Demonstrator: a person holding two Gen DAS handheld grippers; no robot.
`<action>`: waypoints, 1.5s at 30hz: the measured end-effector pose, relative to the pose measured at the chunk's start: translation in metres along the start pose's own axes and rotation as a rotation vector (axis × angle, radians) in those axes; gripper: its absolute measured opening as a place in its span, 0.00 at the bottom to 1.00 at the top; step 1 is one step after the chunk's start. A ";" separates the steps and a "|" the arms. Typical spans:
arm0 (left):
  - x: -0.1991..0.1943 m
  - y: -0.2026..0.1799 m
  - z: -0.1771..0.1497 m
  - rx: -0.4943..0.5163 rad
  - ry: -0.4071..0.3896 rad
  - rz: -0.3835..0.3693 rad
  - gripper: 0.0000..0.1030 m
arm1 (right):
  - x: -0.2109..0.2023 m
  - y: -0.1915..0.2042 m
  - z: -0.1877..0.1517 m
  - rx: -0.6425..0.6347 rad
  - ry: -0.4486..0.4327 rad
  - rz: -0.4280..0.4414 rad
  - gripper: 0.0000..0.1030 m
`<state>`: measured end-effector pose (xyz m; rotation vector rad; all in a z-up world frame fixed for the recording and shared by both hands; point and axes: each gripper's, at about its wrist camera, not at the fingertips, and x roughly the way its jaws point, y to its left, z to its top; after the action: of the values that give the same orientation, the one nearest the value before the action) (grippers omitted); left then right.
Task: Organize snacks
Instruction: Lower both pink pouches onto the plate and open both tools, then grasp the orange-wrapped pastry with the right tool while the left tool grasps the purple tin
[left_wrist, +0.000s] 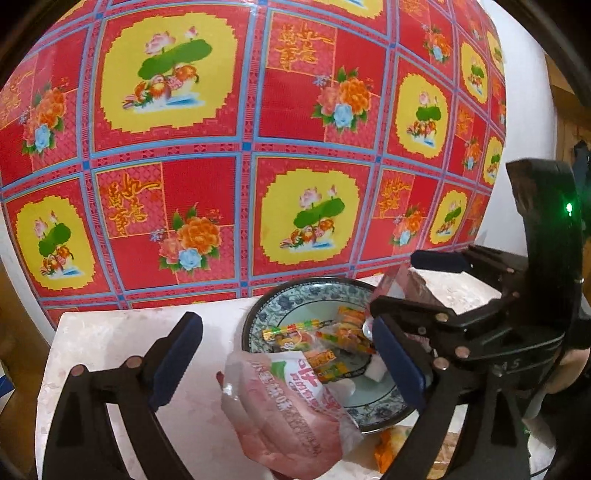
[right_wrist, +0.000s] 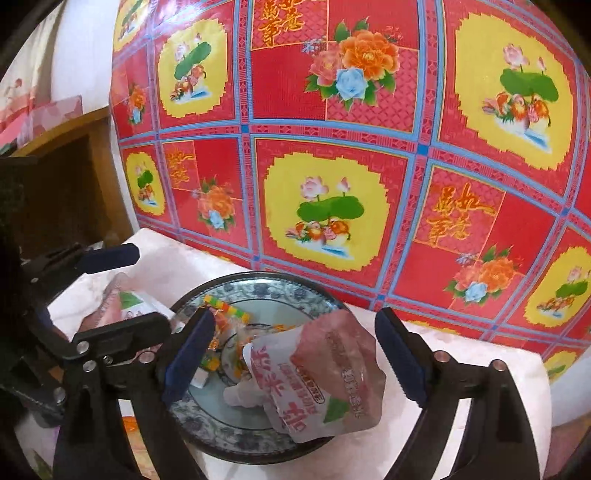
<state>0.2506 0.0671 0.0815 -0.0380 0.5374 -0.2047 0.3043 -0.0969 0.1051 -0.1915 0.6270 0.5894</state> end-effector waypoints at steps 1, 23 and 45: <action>0.000 0.001 0.000 -0.003 -0.003 0.006 0.93 | 0.000 0.000 0.000 0.001 0.001 -0.006 0.88; -0.011 0.021 0.008 0.034 0.333 -0.335 0.93 | -0.046 -0.003 -0.007 -0.168 0.126 0.304 0.88; -0.045 -0.027 -0.033 0.416 0.405 -0.267 0.92 | -0.019 0.061 -0.055 -0.441 0.283 0.494 0.56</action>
<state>0.1909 0.0509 0.0783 0.3451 0.8843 -0.5891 0.2298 -0.0747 0.0733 -0.5499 0.8196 1.1914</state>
